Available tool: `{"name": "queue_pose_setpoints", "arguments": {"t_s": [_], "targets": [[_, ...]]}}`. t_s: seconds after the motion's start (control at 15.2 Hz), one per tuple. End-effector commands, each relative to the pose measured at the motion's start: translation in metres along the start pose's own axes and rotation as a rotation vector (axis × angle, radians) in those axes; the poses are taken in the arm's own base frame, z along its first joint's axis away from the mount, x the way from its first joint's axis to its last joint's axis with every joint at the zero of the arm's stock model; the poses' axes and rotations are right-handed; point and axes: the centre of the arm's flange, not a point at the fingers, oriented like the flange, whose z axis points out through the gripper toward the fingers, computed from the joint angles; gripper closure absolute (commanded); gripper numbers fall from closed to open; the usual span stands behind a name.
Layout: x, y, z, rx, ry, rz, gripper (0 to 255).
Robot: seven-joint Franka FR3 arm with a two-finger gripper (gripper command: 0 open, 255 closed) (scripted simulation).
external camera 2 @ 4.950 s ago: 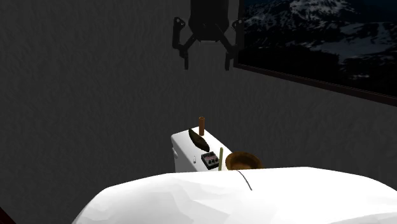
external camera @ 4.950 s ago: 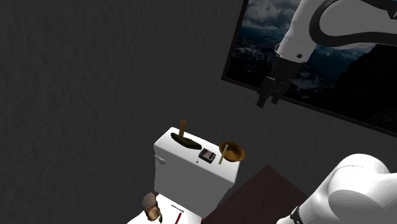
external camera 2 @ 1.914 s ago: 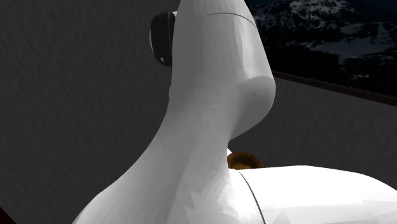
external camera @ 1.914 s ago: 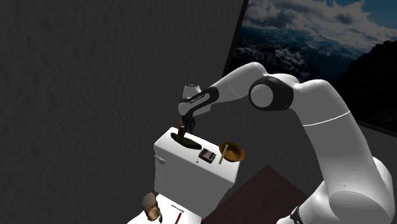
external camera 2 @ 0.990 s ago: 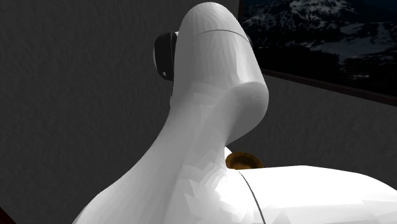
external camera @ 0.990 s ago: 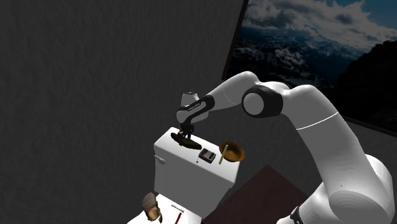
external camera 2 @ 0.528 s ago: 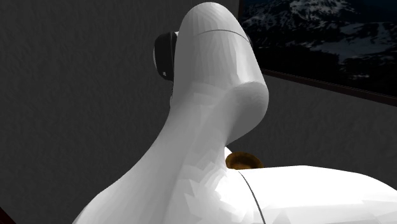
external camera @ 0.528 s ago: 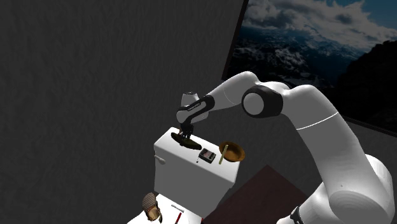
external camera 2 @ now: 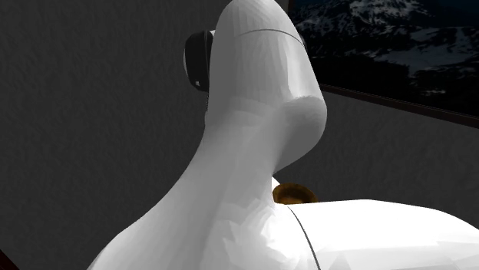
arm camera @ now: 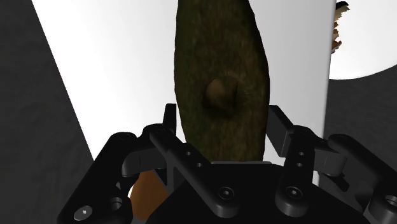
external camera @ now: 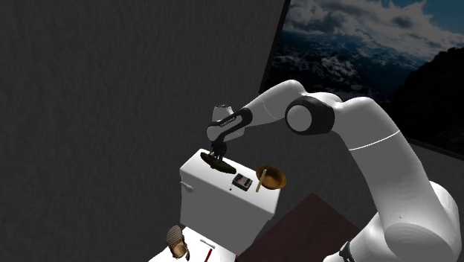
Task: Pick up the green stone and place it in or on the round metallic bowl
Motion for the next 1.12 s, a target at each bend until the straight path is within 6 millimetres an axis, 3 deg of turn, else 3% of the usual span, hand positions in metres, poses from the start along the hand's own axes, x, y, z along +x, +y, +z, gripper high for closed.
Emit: {"name": "queue_pose_setpoints", "arguments": {"t_s": [0.0,1.06], "targets": [[0.0,0.0,-0.011,0.0,0.0,0.0,255],[-0.008,-0.001,-0.095,0.0,0.0,0.0,255]]}}
